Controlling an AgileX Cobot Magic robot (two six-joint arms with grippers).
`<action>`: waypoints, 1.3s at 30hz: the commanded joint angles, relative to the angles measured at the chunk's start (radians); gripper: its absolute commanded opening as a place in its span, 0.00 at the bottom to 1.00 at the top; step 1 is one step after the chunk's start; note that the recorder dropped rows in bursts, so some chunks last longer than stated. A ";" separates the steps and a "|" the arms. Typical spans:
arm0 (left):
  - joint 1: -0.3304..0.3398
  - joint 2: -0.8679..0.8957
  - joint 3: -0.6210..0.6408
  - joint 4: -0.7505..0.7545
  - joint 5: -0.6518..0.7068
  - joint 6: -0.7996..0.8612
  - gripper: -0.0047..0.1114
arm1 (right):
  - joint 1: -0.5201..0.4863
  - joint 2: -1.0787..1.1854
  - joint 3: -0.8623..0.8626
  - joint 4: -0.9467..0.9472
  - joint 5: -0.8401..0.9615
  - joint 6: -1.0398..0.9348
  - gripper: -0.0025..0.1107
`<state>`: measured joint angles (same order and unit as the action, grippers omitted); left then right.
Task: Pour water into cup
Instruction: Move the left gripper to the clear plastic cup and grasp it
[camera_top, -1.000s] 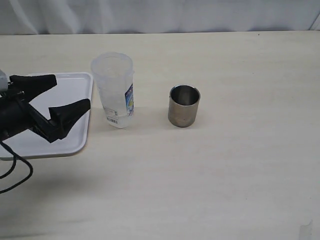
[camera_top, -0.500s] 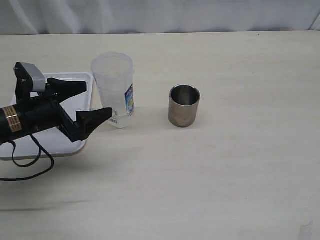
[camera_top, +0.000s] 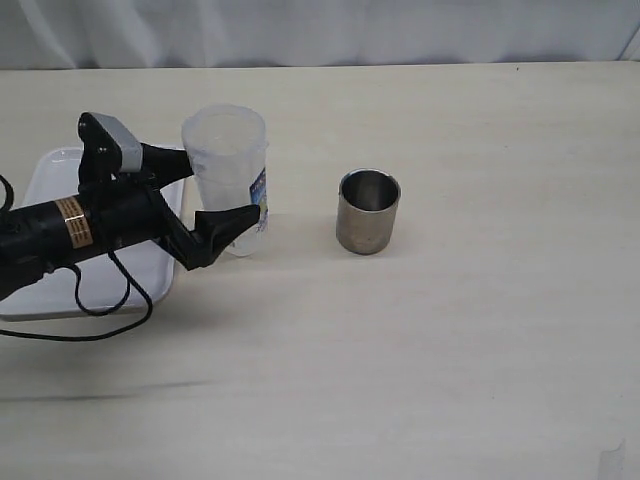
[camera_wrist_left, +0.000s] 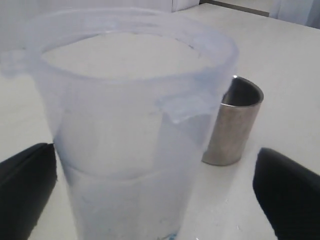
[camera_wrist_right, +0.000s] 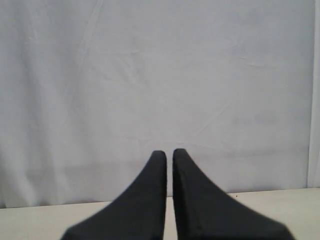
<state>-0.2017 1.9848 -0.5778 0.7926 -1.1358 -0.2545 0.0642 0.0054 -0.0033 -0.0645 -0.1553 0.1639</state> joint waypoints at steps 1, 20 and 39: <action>-0.018 0.002 -0.006 -0.082 0.002 0.014 0.95 | -0.006 -0.005 0.003 0.003 0.004 0.001 0.06; -0.110 0.119 -0.108 -0.192 -0.020 0.064 0.95 | -0.006 -0.005 0.003 0.003 0.004 0.001 0.06; -0.124 0.119 -0.116 -0.212 -0.022 0.064 0.94 | -0.006 -0.005 0.003 0.003 0.008 0.001 0.06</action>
<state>-0.3159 2.1024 -0.6917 0.5904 -1.1418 -0.1942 0.0642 0.0054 -0.0033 -0.0645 -0.1553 0.1639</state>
